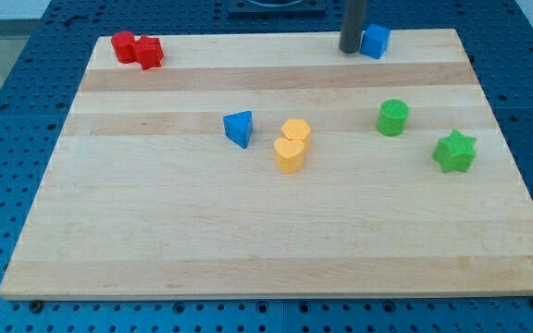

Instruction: Push the blue triangle a bit up

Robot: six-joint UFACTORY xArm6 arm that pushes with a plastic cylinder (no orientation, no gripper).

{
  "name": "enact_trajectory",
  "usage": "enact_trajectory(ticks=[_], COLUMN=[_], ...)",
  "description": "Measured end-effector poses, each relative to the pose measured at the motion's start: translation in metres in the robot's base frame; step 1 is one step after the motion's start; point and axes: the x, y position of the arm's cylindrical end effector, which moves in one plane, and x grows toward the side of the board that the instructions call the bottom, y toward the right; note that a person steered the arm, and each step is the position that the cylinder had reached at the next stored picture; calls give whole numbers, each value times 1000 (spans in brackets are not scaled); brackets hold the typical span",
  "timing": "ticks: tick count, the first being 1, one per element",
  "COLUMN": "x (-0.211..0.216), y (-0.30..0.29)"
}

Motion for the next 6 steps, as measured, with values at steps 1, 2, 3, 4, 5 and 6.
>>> enact_trajectory(ticks=[1, 2, 3, 4, 5, 6], x=[0, 1, 9, 16, 41, 90], y=[39, 36, 0, -51, -101, -156])
